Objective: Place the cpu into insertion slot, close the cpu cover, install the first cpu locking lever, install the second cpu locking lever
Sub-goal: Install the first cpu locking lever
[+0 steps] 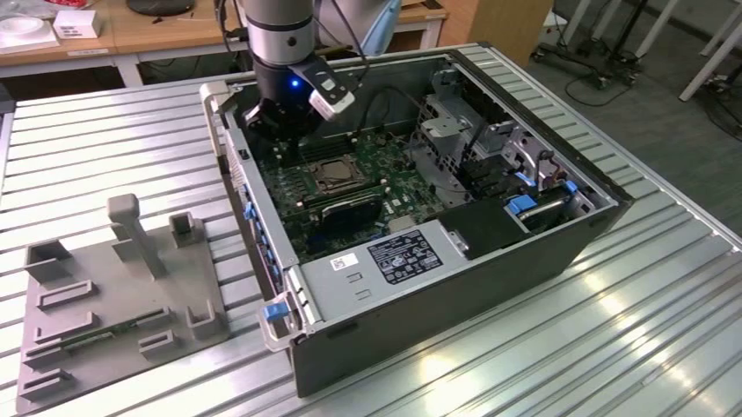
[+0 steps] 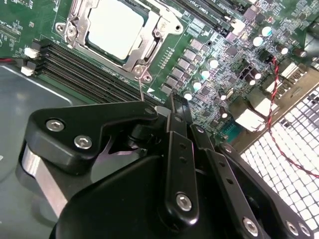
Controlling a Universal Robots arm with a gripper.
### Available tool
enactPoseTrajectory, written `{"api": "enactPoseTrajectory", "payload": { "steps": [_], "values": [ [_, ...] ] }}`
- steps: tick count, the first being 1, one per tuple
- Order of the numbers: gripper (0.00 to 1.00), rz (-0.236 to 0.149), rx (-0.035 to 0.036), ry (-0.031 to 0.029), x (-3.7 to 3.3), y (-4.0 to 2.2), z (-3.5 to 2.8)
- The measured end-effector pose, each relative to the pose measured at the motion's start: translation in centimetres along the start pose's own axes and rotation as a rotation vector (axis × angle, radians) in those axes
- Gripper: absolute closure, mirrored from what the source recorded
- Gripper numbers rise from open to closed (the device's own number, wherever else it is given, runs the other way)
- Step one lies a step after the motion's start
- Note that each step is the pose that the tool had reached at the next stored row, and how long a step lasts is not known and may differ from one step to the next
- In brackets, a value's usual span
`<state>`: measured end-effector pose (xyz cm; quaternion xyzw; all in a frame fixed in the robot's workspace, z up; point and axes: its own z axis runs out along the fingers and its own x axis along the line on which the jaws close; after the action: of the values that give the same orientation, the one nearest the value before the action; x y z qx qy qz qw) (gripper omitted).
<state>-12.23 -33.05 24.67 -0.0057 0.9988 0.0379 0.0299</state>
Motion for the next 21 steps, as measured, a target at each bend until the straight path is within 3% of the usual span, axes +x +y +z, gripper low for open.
{"api": "enactPoseTrajectory", "payload": {
  "steps": [16,19,21],
  "values": [
    [0.89,0.000,-0.0016,-0.0001,0.58,0.04,-0.25],
    [0.89,0.000,-0.0054,-0.0004,0.62,0.05,-0.30],
    [0.89,0.001,-0.0155,-0.0014,0.64,0.05,-0.30]
  ]
}}
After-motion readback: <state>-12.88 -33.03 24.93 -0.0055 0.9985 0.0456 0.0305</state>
